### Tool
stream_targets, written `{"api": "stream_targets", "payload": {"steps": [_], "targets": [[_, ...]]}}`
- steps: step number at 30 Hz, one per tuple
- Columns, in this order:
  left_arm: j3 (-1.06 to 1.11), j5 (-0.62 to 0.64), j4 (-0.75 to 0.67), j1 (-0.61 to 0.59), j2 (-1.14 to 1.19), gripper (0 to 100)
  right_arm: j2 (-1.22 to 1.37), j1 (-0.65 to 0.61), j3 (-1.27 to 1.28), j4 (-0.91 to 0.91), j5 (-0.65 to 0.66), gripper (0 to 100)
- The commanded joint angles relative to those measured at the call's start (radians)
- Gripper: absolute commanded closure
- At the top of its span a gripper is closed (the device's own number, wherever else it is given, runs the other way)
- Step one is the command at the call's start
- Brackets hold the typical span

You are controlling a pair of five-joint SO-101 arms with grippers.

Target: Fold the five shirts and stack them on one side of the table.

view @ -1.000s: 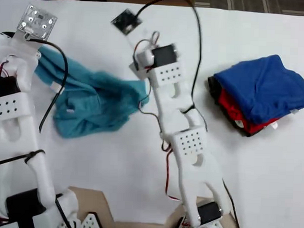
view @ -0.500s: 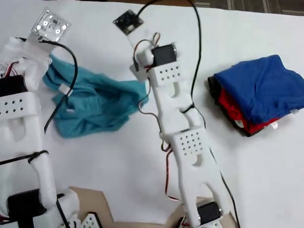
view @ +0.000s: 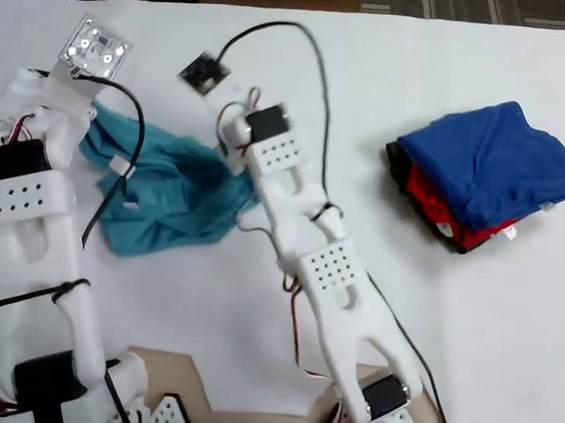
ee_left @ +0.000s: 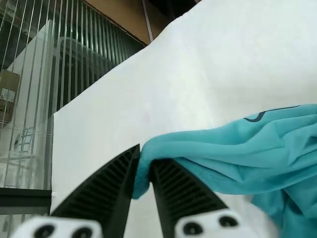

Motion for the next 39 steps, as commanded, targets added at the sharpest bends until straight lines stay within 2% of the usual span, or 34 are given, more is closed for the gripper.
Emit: {"api": "stream_targets", "payload": {"steps": [1, 7, 16, 22, 24, 29, 39], "targets": [[-0.036, -0.006, 0.005, 0.003, -0.052, 98, 0.027, -0.036, -0.008, -0.004, -0.011, 73.5], [-0.036, -0.006, 0.003, 0.002, -0.052, 98, 0.059, -0.076, -0.014, 0.096, -0.011, 73.4], [-0.036, -0.006, -0.002, 0.003, -0.052, 98, 0.065, -0.021, 0.009, 0.035, -0.005, 73.4], [-0.038, -0.006, 0.000, 0.006, -0.052, 98, 0.061, -0.016, 0.035, 0.096, -0.003, 73.8], [-0.038, -0.006, 0.000, 0.008, -0.052, 98, 0.061, -0.016, 0.035, 0.124, -0.003, 77.3], [-0.038, -0.006, 0.002, 0.003, -0.057, 98, 0.061, 0.008, 0.035, 0.133, -0.005, 99.1], [-0.025, -0.006, 0.012, 0.003, -0.155, 98, -0.007, 0.084, 0.021, 0.153, -0.005, 97.7]]}}
